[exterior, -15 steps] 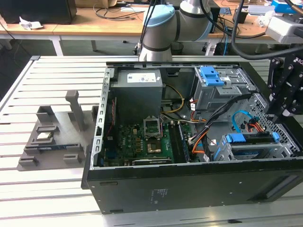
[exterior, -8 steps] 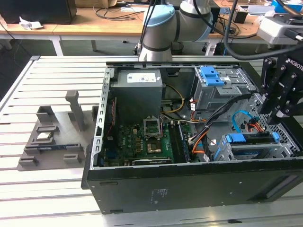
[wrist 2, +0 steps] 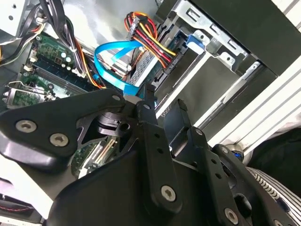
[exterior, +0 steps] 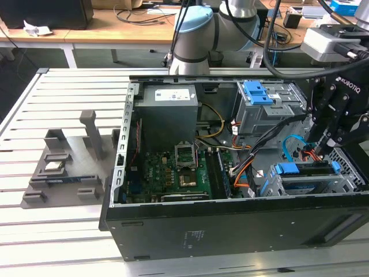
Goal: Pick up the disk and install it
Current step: 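Insert the second disk wire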
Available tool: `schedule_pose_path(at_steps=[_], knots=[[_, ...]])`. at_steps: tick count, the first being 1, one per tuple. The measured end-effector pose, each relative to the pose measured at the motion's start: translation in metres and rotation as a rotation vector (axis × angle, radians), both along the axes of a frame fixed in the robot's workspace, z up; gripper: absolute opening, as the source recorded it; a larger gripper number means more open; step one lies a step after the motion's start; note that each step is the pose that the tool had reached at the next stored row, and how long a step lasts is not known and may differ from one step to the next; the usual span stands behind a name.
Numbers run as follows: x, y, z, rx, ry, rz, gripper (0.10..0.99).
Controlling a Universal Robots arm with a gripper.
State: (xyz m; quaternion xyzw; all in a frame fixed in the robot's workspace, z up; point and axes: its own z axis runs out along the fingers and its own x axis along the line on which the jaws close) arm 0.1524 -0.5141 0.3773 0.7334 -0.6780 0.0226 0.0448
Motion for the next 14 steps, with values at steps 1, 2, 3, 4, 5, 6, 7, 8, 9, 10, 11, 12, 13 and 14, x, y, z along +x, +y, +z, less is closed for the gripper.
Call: schedule_pose_path(at_steps=[1, 2, 3, 4, 5, 6, 7, 8, 9, 10, 11, 12, 13, 14], knots=[[-0.0018, 0.0, -0.0008, 0.0, 0.0, 0.009, 0.361], [-0.0038, 0.0, -0.002, 0.0, 0.0, 0.02, 0.361], [-0.004, 0.0, -0.0026, 0.0, 0.0, 0.025, 0.361], [-0.0041, 0.0001, -0.0032, 0.0, 0.0, 0.027, 0.361], [-0.0041, 0.0001, -0.0038, 0.0, 0.0, 0.029, 0.361], [-0.0042, 0.0, -0.0047, 0.0, 0.0, 0.03, 0.361], [-0.0042, 0.0, -0.0047, 0.0, 0.0, 0.03, 0.361], [-0.0042, 0.0, -0.0049, 0.0, 0.0, 0.03, 0.361], [-0.0042, 0.0, -0.005, 0.0, 0.0, 0.03, 0.361], [-0.0042, 0.0, -0.005, 0.0, -0.0001, 0.03, 0.361], [-0.0042, 0.0, -0.005, 0.0, 0.0, 0.03, 0.349], [-0.0042, 0.0, -0.005, 0.0, 0.0, 0.03, 0.282], [-0.0042, 0.0, -0.0051, 0.0, 0.0, 0.03, 0.216], [-0.0042, 0.0, -0.0051, 0.0, 0.0, 0.03, 0.216]])
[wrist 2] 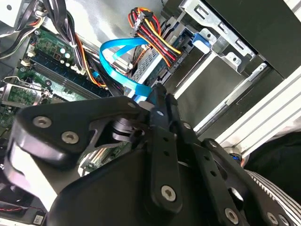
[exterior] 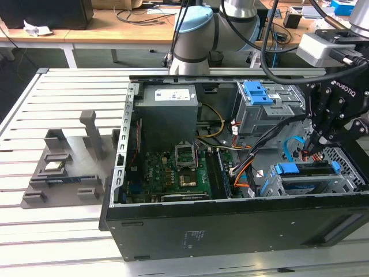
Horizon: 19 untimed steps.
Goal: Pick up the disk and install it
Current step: 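Insert the second disk wire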
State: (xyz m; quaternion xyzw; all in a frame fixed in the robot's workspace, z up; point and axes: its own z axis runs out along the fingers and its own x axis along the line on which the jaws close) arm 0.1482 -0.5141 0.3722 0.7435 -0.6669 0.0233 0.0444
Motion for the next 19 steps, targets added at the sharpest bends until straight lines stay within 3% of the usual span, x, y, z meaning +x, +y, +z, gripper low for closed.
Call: schedule_pose_path(at_steps=[2, 6, 8, 12, 19], knots=[[0.0, 0.0, -0.0001, 0.0, 0.0, 0.0, 0.106], [0.0, -0.0019, -0.0005, 0.0, 0.0, 0.0, 0.106], [-0.0004, -0.0097, -0.004, -0.001, 0.0, -0.001, 0.106], [-0.0005, -0.01, -0.0102, -0.002, 0.0001, -0.066, 0.106], [0.0016, -0.01, -0.0182, -0.011, -0.0002, -0.078, 0.106]])
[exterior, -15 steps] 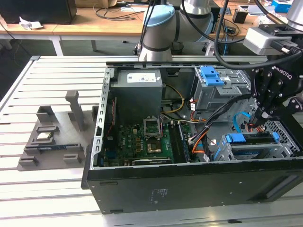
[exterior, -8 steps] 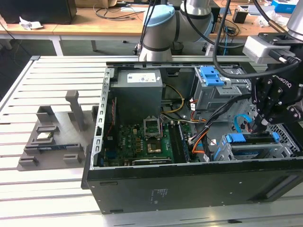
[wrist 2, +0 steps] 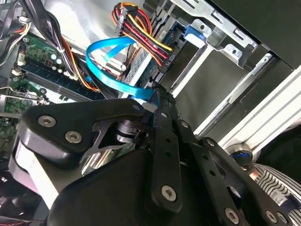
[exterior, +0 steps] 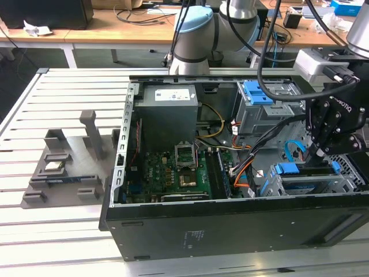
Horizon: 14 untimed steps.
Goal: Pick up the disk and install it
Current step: 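Insert the second disk wire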
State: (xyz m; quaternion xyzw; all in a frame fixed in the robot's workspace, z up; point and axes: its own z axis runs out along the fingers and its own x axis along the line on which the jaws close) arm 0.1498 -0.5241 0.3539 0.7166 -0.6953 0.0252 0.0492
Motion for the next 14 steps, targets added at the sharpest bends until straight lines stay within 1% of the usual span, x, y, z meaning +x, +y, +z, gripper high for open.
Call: schedule_pose_path(at_steps=[6, 14], knots=[[0.0019, 0.0, -0.003, -0.009, 0.0, 0.0, 0.106], [0.0055, 0.0, -0.0059, -0.016, 0.0, 0.0, 0.106]])
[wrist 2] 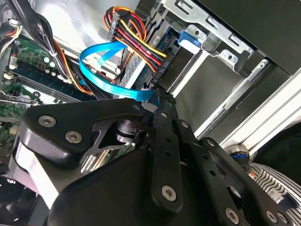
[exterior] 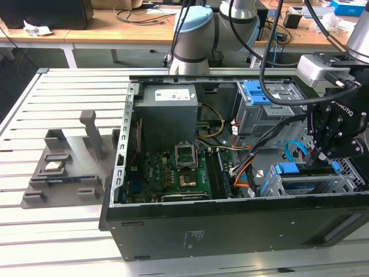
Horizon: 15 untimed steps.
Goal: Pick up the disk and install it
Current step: 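Insert the second disk wire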
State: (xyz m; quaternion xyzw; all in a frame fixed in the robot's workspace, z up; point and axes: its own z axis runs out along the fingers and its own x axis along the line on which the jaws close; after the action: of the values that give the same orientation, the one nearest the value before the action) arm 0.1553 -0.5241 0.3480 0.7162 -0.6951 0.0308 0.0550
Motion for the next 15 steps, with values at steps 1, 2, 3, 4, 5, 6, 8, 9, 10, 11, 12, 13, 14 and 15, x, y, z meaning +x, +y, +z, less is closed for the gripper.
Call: schedule_pose_path(at_steps=[1, 2, 3, 4, 5, 6, 8, 9, 10, 11, 12, 13, 14, 15], knots=[[0.0004, 0.0, -0.0005, -0.001, 0.0, 0.0, 0.106], [0.0009, 0.0, -0.0011, -0.002, 0.0, 0.0, 0.106], [0.0012, 0.0, -0.0016, -0.003, 0.0, 0.0, 0.106], [0.002, 0.0, -0.0024, -0.004, 0.0, 0.0, 0.106], [0.0023, 0.0, -0.0027, -0.005, 0.0, 0.0, 0.106], [0.0027, 0.0, -0.003, -0.005, 0.0, 0.0, 0.106], [0.0031, 0.0002, -0.0037, -0.006, 0.0, 0.0, 0.106], [0.0031, 0.0006, -0.0038, -0.006, 0.0, 0.0, 0.106], [0.0031, 0.001, -0.0039, -0.006, 0.0, 0.0, 0.106], [0.0031, 0.002, -0.004, -0.006, 0.0, 0.0, 0.106], [0.0031, 0.0026, -0.0041, -0.006, 0.0001, 0.0, 0.106], [0.0031, 0.0032, -0.0042, -0.006, 0.0, 0.0, 0.106], [0.0031, 0.004, -0.0043, -0.005, -0.0001, 0.0, 0.106], [0.0031, 0.005, -0.0047, -0.005, 0.0, 0.0, 0.106]])
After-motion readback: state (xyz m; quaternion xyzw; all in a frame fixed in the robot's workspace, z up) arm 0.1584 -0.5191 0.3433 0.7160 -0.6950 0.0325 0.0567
